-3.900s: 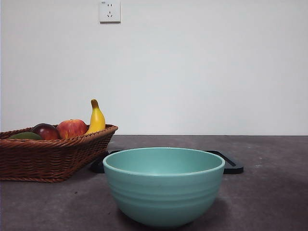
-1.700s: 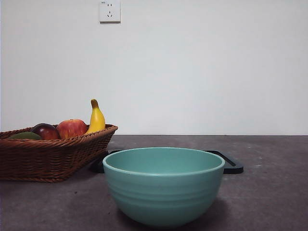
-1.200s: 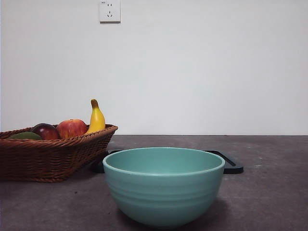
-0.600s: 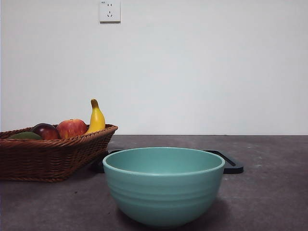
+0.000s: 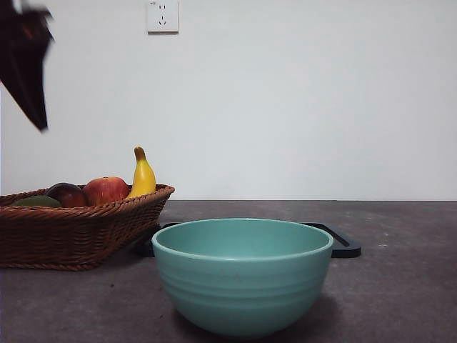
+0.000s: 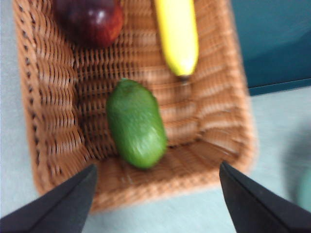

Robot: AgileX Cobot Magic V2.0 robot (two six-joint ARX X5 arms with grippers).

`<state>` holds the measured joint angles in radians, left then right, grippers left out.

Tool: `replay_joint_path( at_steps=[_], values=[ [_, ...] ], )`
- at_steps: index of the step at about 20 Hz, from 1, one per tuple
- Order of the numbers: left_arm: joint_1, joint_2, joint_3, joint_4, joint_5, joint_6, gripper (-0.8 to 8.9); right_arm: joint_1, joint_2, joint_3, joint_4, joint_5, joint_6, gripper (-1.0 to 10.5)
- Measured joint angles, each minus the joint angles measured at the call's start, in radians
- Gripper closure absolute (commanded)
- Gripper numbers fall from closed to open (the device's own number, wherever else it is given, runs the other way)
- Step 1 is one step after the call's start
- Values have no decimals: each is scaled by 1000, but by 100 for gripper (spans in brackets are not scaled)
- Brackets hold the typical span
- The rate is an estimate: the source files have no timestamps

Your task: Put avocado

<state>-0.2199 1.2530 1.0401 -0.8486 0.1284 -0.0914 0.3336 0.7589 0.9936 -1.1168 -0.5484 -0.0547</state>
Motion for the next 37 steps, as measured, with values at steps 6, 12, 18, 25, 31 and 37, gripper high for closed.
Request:
replay_joint_path(
  at_steps=[6,12,18,25,31,37],
  values=[
    [-48,203,18,117,-90,0,409,0,0,0,0,0,10,518],
    [-58,328,18,139,-129,1,420,0,0,0,0,0,11,518],
    [-58,334,20,142,-130,1,575,0,0,0,0,0,11,518],
    [-146,149,206,9,10,0,574,0,0,0,0,0,11,518],
    [-469,4,207,-67,87,-10,575,0,0,0,0,35,15,518],
    [-660,180,207,13,86,-31,575,0,0,0,0,36,18,518]
  ],
)
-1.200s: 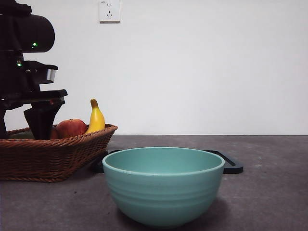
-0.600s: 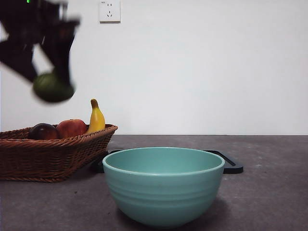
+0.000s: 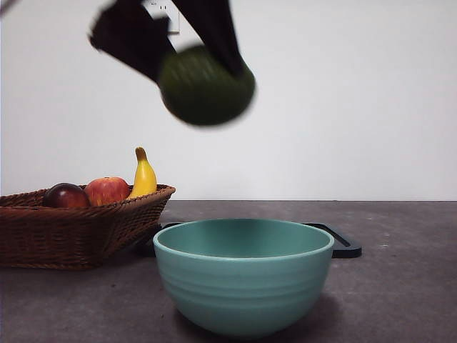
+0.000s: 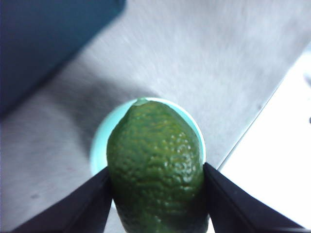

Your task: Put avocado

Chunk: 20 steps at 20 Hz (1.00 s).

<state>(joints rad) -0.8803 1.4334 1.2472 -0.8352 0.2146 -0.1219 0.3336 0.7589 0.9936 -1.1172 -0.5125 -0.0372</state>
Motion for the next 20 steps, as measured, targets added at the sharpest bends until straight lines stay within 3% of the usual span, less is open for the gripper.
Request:
replay_joint_path(
  at_steps=[11,20],
  values=[
    [-106,277,0,69,-131,1,575,0,0,0,0,0,0,518],
    [-106,341,0,103,-138,4,561,0,0,0,0,0,0,518]
  ],
)
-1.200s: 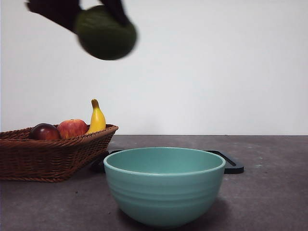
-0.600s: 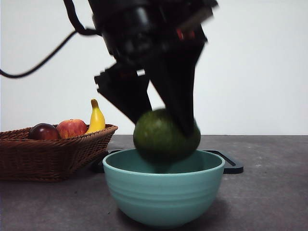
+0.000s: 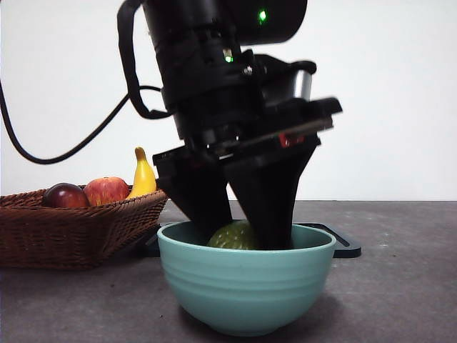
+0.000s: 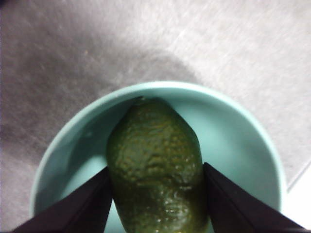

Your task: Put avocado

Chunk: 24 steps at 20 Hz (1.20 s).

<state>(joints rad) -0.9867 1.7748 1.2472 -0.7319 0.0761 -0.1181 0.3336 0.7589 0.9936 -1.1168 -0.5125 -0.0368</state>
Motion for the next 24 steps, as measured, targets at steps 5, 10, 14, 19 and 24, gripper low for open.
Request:
replay_joint_path(
  at_steps=[5,10,14,19,24],
  values=[
    [-11,3,0,-20,0,0,425,0,0,0,0,0,0,518],
    [-11,0,0,-41,0,-2,432,0,0,0,0,0,0,518],
    [-8,-95,1,-40,0,-3,432,0,0,0,0,0,0,518],
    [44,-276,5,-35,0,-4,432,0,0,0,0,0,0,518],
    [167,-515,5,-13,0,-8,440,0,0,0,0,0,0,518]
  ],
)
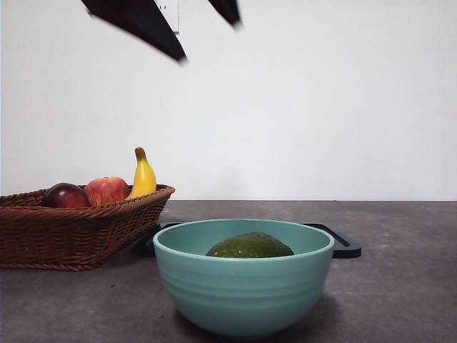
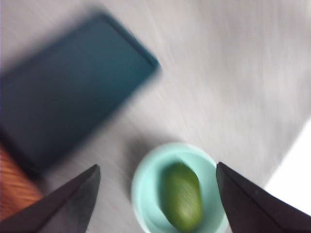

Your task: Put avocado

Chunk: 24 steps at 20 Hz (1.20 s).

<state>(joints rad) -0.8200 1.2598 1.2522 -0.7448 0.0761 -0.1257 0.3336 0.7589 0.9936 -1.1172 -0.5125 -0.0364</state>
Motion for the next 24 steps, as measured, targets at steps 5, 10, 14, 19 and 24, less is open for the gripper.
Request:
replay_joint_path(
  at_steps=[5,10,14,19,24],
  values=[
    [137,-139,-26,-21,0,-7,440,0,0,0,0,0,0,518],
    [170,-331,-219,-30,40,-45,440,0,19,0,18,0,11,518],
    [170,-479,-403,-49,166,-102,440,0,90,0,50,0,15,518],
    [170,-556,-430,-129,283,-112,440,46,216,0,104,0,18,520],
    [170,-565,-430,-129,287,-112,440,173,404,0,212,100,19,555]
  ],
)
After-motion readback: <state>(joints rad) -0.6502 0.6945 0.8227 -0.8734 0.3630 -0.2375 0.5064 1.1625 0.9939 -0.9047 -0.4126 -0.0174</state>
